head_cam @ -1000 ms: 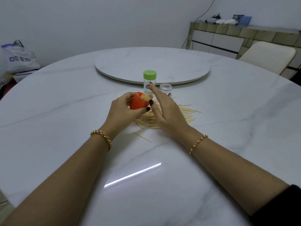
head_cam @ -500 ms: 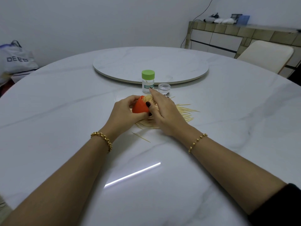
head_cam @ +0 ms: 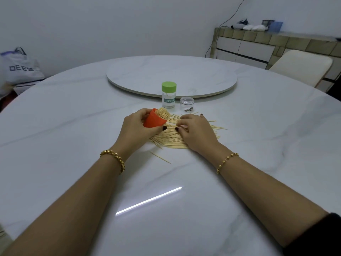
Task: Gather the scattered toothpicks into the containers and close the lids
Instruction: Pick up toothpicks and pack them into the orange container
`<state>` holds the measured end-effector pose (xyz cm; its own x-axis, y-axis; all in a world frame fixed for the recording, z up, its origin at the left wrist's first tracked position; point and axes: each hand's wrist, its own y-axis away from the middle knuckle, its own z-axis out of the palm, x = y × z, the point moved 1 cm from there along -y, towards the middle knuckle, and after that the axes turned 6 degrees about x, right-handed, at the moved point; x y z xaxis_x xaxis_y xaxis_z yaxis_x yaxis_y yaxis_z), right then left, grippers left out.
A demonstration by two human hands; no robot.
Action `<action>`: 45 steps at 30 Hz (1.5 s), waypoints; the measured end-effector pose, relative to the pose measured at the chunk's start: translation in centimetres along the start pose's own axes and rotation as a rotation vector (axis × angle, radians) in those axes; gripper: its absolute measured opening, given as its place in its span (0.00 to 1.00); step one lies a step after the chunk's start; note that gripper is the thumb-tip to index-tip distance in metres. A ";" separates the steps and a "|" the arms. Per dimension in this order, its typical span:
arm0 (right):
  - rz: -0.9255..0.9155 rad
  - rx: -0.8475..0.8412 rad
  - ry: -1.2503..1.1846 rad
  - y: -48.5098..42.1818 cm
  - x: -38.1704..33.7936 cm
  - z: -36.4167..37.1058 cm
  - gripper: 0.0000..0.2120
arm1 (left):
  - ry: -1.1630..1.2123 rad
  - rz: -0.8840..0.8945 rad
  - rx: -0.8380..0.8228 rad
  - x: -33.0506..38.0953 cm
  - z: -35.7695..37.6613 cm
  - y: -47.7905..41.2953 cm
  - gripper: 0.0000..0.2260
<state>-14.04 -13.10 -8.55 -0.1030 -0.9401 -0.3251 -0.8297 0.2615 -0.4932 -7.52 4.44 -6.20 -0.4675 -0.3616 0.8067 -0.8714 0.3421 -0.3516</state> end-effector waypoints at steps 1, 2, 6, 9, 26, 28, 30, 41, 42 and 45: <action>-0.003 0.019 -0.008 0.0 0.0 -0.1 0.10 | -0.002 0.000 -0.002 0.0 0.0 0.0 0.27; -0.004 0.036 -0.016 0.0 0.0 -0.1 0.09 | -0.002 -0.001 -0.005 0.0 0.1 0.1 0.27; 0.021 0.077 -0.020 -0.1 0.0 -0.5 0.07 | -0.001 0.001 -0.019 0.1 0.1 0.1 0.27; 0.042 0.088 -0.004 -0.1 0.0 -0.6 0.07 | -0.001 0.003 -0.025 0.0 0.2 0.1 0.28; 0.078 0.387 -0.186 -0.3 0.6 -1.8 0.06 | 0.011 0.008 -0.039 0.0 0.2 0.2 0.27; 0.063 0.427 -0.215 -0.2 0.4 -1.9 0.06 | 0.008 0.013 -0.040 0.0 0.2 0.2 0.27; 0.058 0.449 -0.254 -0.2 0.4 -1.9 0.07 | 0.005 0.013 -0.041 0.0 0.2 0.2 0.27; -0.091 0.427 -0.291 -0.3 0.1 -1.5 0.09 | 0.001 0.032 -0.036 -0.2 0.3 0.1 0.27; -0.121 0.428 -0.260 -0.3 0.0 -1.4 0.09 | -0.002 0.035 -0.038 -0.2 0.3 0.1 0.27; -0.207 0.462 -0.188 -0.4 -0.4 -1.5 0.10 | -0.008 0.046 -0.041 -0.2 0.3 0.1 0.27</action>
<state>-14.50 -13.18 -7.09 0.1720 -0.9379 -0.3012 -0.4905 0.1836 -0.8519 -7.59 4.25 -6.52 -0.5079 -0.3519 0.7862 -0.8424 0.3934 -0.3681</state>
